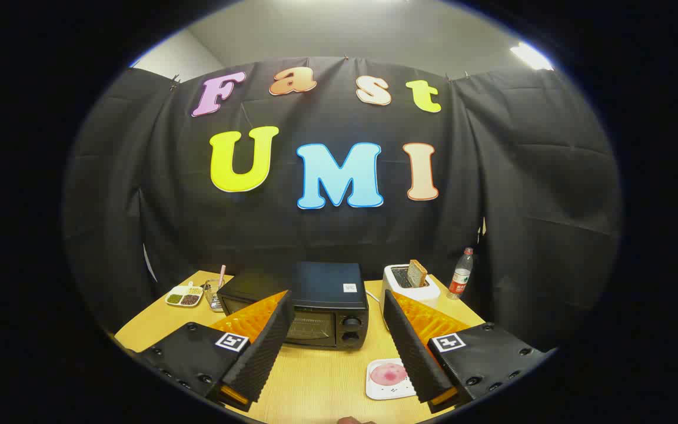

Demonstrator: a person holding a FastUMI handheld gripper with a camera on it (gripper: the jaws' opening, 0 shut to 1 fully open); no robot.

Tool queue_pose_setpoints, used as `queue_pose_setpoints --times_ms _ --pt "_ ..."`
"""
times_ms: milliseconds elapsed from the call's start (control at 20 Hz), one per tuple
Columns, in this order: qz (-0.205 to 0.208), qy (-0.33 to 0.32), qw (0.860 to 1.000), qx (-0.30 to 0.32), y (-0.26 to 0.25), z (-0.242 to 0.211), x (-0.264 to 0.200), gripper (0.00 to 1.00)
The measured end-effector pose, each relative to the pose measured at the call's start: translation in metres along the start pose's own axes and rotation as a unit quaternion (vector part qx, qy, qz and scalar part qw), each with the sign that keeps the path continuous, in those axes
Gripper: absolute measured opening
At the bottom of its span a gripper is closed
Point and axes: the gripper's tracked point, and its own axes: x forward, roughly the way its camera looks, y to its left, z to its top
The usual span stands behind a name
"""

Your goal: Open the toaster oven, put the food inside, and close the toaster oven door.

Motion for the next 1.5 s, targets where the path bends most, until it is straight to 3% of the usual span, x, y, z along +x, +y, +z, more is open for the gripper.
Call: queue_pose_setpoints --times_ms 750,1500 --pt "0.01 0.006 1.0 0.004 0.014 -0.003 0.011 0.97" --pt "0.0 0.067 0.998 0.02 0.058 -0.035 0.089 0.97"
